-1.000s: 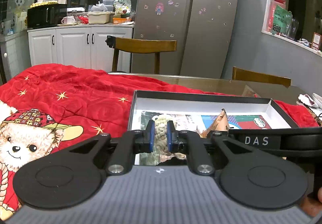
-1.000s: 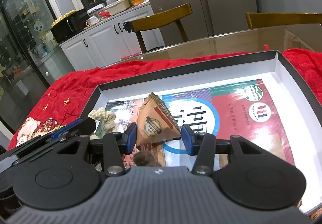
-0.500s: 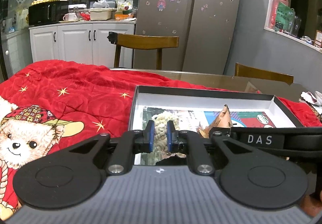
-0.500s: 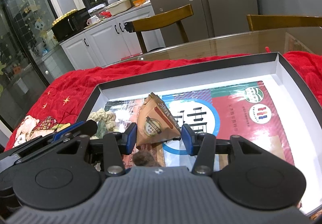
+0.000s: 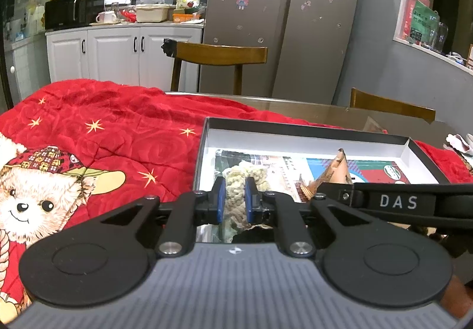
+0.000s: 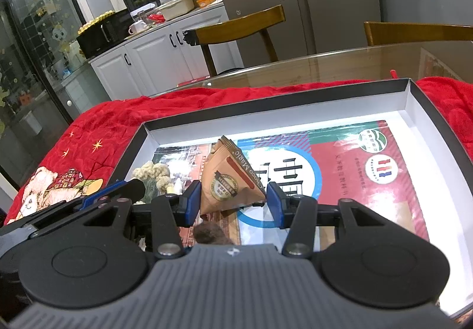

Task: Organize objects
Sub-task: 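Open the left tool to drop the scrunchie in the box while the right tool releases the packet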

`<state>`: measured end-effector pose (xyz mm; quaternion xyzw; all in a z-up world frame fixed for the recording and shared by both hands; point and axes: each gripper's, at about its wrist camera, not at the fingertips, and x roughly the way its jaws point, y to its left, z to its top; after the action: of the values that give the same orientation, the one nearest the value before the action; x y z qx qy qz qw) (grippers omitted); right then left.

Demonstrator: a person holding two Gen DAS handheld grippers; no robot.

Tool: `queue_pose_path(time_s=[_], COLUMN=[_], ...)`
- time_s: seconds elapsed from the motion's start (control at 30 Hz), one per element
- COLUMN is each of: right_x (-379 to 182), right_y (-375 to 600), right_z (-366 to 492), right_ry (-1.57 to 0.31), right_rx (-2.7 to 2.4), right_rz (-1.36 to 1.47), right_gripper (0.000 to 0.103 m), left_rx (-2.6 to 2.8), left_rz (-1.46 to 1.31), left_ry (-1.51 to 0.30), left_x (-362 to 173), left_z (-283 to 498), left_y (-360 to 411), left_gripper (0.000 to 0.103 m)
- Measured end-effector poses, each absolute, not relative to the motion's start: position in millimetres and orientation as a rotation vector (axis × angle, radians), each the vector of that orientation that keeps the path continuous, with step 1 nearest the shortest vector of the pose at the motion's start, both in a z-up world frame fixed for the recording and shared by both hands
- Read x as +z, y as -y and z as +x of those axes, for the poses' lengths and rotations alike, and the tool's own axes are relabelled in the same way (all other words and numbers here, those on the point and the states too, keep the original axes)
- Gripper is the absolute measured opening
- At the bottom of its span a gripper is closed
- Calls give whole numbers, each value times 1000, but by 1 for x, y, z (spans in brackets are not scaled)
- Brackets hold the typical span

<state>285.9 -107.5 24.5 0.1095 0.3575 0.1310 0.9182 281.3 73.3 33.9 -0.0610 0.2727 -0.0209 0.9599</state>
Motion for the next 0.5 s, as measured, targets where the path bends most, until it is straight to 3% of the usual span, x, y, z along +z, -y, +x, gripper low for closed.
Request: queue_pose_path(time_s=[0.23,0.33,0.4,0.47,0.5], right_x=[24,26,30,35,38], right_y=[108,109,112,115,118], right_z=[288,288,287,285,285], right_ry=[-740,-737,-723,-708,-698], right_rx=[281,304,322,315,314], right_rz=[233,242,255,266,272], right_gripper=[55,62,69,70,70], left_rx=[-50,-30,-38,-31,-28], left_rz=[-152,-154,-142,-134,-140], left_ry=[-558,-550,-536,-516,-502], left_x=[34,35,40,44,45], left_z=[283,282,280,277,275], left_y=[-79,-79,-76,-74,-75], left_gripper=[15,16,25,47,49])
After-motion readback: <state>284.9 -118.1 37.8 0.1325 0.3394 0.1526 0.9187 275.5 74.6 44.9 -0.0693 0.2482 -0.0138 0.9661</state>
